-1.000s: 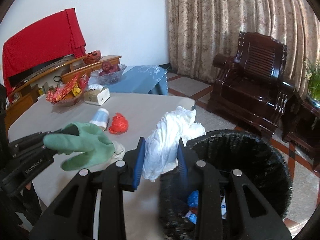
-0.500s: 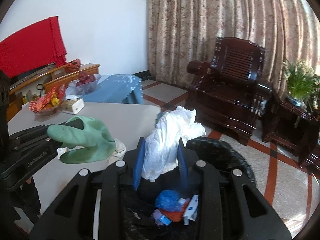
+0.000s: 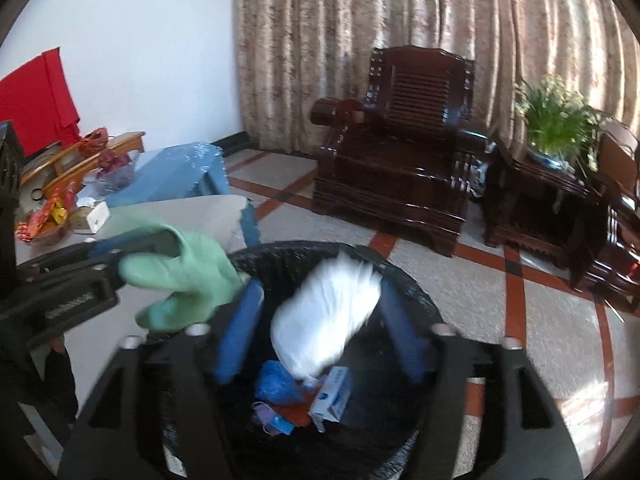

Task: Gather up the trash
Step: 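Carry the glove and cloth over the bin and open both tools, then move both tools back to the table and grasp the second green glove with the left tool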

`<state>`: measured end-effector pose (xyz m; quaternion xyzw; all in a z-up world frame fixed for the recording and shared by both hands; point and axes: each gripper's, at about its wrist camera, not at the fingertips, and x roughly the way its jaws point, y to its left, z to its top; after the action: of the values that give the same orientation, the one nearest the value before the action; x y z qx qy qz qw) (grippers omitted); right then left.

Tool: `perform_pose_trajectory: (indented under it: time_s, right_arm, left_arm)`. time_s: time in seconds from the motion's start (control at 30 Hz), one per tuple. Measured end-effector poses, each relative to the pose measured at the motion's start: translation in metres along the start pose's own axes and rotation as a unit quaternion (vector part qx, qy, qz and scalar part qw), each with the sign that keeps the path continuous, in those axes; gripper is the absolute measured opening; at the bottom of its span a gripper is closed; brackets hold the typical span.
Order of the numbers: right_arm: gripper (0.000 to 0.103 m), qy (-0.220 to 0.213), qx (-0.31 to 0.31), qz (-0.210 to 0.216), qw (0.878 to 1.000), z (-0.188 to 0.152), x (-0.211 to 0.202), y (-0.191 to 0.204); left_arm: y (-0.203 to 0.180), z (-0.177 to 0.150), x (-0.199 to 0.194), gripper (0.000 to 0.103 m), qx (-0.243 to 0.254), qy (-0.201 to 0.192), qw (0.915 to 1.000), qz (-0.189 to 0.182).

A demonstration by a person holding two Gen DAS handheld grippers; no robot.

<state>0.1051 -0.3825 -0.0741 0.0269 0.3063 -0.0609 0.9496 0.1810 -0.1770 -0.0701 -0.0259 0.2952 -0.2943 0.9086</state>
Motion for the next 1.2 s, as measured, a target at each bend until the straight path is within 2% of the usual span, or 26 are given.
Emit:
perform_pose_trajectory:
  time_s: [0.07,0.23,0.4,0.53,0.67,0.8,1.0,1.2]
  right_arm:
    - [0.095,-0.009,0.006,-0.015,1.0,-0.004,-0.002,-0.001]
    - [0.097,-0.018,0.016,0.0,1.0,-0.005,-0.006,0.004]
    - [0.097,-0.024,0.008,0.026,0.999,-0.003,-0.008,0.028]
    - [0.097,-0.024,0.003,0.058,0.998,-0.002,-0.007,0.062]
    - [0.097,-0.02,-0.011,0.088,0.996,0.003,-0.001,0.096]
    - [0.097,-0.02,-0.029,0.12,0.992,0.005,0.004,0.138]
    - [0.097,-0.019,-0.057,0.148,0.987,0.002,0.016,0.196]
    - [0.097,-0.016,-0.079,0.162,0.983,-0.004,0.03,0.246]
  left_arm:
    - [0.004,-0.003,-0.004,0.059,0.004,-0.002,1.0,0.004]
    - [0.02,-0.004,-0.019,0.07,0.008,-0.014,0.9995,0.026]
    - [0.049,-0.008,-0.046,0.073,-0.009,-0.028,0.9979,0.057]
    - [0.077,-0.017,-0.074,0.074,-0.013,-0.045,0.9936,0.103]
    - [0.111,-0.028,-0.105,0.074,-0.024,-0.056,0.9858,0.156]
    - [0.153,-0.048,-0.136,0.074,-0.034,-0.06,0.974,0.216]
    - [0.206,-0.075,-0.167,0.074,-0.056,-0.051,0.9568,0.281]
    - [0.253,-0.095,-0.179,0.074,-0.087,-0.042,0.9417,0.322]
